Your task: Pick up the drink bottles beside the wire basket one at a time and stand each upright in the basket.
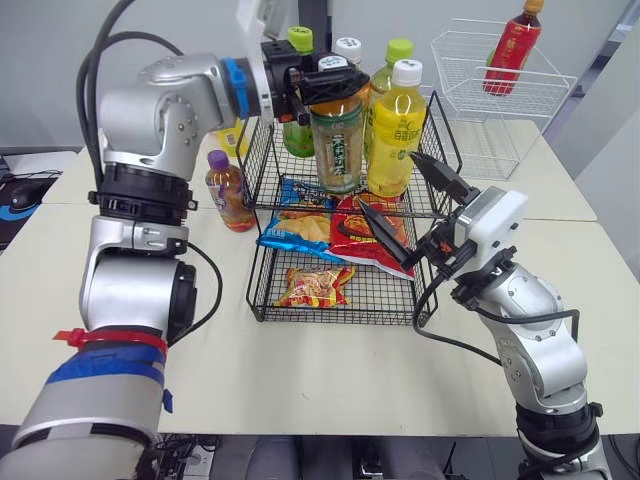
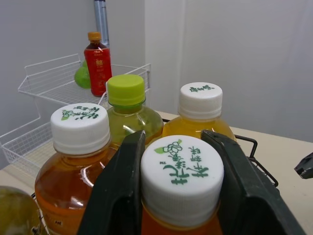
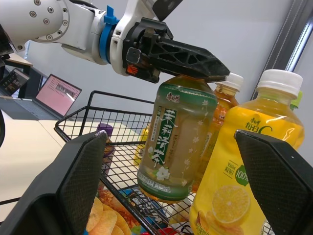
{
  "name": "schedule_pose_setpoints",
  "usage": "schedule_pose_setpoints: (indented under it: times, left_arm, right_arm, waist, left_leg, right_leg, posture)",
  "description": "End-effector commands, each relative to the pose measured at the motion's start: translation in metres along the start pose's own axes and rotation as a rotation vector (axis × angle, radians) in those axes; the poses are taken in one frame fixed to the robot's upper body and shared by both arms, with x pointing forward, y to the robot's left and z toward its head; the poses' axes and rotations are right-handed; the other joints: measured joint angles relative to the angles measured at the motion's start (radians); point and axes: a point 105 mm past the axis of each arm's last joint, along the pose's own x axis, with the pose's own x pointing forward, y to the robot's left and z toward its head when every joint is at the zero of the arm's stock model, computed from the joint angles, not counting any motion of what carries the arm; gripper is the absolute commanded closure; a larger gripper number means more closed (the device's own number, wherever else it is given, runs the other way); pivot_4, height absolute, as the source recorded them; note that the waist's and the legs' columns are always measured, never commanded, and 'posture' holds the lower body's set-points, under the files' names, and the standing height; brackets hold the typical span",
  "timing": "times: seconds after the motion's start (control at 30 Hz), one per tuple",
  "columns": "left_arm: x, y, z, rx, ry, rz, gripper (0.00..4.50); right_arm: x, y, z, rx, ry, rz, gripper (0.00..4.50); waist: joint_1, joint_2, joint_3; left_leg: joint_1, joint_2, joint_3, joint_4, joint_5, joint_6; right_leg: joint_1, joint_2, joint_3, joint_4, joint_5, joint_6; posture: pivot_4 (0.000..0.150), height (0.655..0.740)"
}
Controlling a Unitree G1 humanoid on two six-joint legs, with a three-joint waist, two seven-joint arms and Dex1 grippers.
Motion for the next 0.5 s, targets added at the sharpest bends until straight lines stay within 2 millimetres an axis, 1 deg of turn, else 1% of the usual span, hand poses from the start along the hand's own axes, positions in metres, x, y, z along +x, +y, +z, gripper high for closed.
schedule_pose_setpoints:
  times: [0.03,0.17,0.2,0.3,0.37,0.47,0.5]
  left_arm:
    - [0.000,-0.002,0.020,0.069,-0.048,-0.007,1.50]
    - [-0.006,-0.004,0.034,0.069,-0.090,-0.015,0.24]
    - [-0.008,-0.005,0.037,0.070,-0.098,-0.015,0.03]
    - [-0.022,-0.011,0.044,0.077,-0.100,-0.019,0.03]
    - [-0.034,-0.012,0.047,0.080,-0.107,0.017,0.03]
    - [-0.054,-0.013,0.053,0.082,-0.136,0.085,0.03]
    - [-0.065,-0.013,0.055,0.092,-0.150,0.124,0.03]
  right_arm:
    - [-0.002,-0.001,0.014,-0.029,-0.046,-0.005,0.00]
    - [-0.003,-0.001,0.014,-0.025,-0.047,0.007,0.00]
    - [-0.003,0.000,0.014,-0.023,-0.048,0.012,0.00]
    - [-0.003,0.003,0.013,-0.003,-0.043,0.045,0.00]
    - [-0.001,0.008,0.012,0.020,-0.042,0.086,0.00]
    - [0.001,0.013,0.010,0.049,-0.039,0.143,0.00]
    - [0.003,0.015,0.009,0.062,-0.038,0.165,0.00]
  waist:
    - [-0.002,0.000,0.000]
    - [-0.005,0.000,0.000]
    - [-0.005,0.000,0.000]
    - [-0.009,0.000,0.000]
    - [-0.011,0.000,0.000]
    - [-0.012,0.000,0.000]
    - [-0.013,0.000,0.000]
  left_leg:
    - [0.000,0.000,0.000,0.000,0.000,0.000]
    - [0.000,0.000,0.000,0.000,0.000,0.000]
    - [0.000,0.000,0.000,0.000,0.000,0.000]
    - [0.000,0.000,0.000,0.000,0.000,0.000]
    - [0.000,0.000,0.000,0.000,0.000,0.000]
    - [0.001,0.000,0.000,0.000,0.000,0.000]
    - [0.001,0.000,0.000,0.000,0.000,0.000]
  right_leg:
    - [0.000,0.000,0.000,0.000,0.000,0.000]
    - [0.000,0.000,0.000,0.000,0.000,0.000]
    - [0.000,0.000,0.000,0.000,0.000,0.000]
    - [0.000,0.000,0.000,0.000,0.000,0.000]
    - [0.000,0.000,0.000,0.000,0.000,0.000]
    - [0.001,0.000,0.000,0.001,0.000,0.000]
    - [0.001,0.000,0.000,0.002,0.000,0.000]
  posture:
    - [0.150,0.7400]
    - [0.150,0.7400]
    - [0.150,0.7400]
    - [0.150,0.7400]
    - [0.150,0.7400]
    - [0.150,0.7400]
    - [0.150,0.7400]
